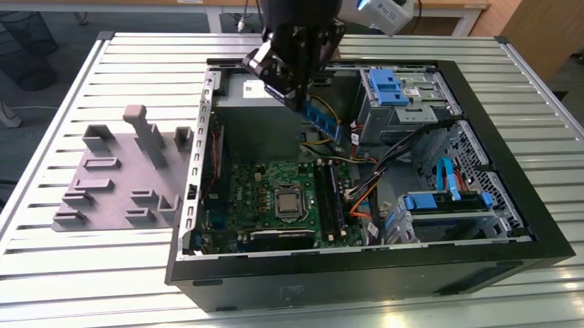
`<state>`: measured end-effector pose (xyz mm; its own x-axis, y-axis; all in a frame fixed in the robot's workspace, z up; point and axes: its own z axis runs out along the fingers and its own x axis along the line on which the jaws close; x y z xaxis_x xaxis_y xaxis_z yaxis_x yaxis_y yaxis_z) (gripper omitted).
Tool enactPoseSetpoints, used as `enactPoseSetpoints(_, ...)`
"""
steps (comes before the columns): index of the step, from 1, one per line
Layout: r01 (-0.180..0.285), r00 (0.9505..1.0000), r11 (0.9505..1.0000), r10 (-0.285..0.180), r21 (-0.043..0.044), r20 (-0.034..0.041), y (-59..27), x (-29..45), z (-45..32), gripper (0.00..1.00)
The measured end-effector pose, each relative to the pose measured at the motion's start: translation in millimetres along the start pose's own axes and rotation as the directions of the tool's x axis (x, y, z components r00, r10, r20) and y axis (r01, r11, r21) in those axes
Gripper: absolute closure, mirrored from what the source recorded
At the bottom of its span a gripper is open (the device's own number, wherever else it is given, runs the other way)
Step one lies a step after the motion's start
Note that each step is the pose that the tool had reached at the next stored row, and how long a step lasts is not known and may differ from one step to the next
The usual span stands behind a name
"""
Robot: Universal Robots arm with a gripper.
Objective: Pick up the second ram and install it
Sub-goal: 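Insert the second ram into the second slot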
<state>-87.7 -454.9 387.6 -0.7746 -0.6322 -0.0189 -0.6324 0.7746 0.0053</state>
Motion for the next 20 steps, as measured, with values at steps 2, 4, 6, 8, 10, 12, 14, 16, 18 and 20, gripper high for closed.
enactPoseSetpoints(2,-0.036,0.9994,0.9994,0.036,0.0008,0.0,0.0,0.0,0.7,0.86)
enactPoseSetpoints(4,-0.073,0.9973,0.9973,0.073,0.0014,0.0004,0.0,0.0,1.5,0.86)
enactPoseSetpoints(6,-0.107,0.9943,0.9943,0.107,0.0022,0.0004,0.0,0.1,1.8,0.86)
enactPoseSetpoints(8,-0.122,0.9925,0.9925,0.122,0.0025,0.0005,0.0,0.1,1.8,0.86)
enactPoseSetpoints(10,-0.125,0.9922,0.9922,0.125,0.0026,0.0007,-0.1,0.0,1.9,0.86)
enactPoseSetpoints(12,-0.125,0.9921,0.9921,0.125,0.0026,0.0006,-0.1,0.0,1.9,0.86)
enactPoseSetpoints(14,-0.125,0.9921,0.9921,0.125,0.0026,0.0007,-0.1,0.0,1.9,0.86)
enactPoseSetpoints(16,-0.125,0.9921,0.9921,0.125,0.0026,0.0007,-0.1,0.0,1.9,0.86)
enactPoseSetpoints(18,-0.126,0.992,0.992,0.126,0.0026,0.0007,-0.1,0.0,1.9,0.86)
enactPoseSetpoints(20,-0.13,0.9915,0.9915,0.13,0.0027,0.0007,-0.1,0.0,1.9,0.86)
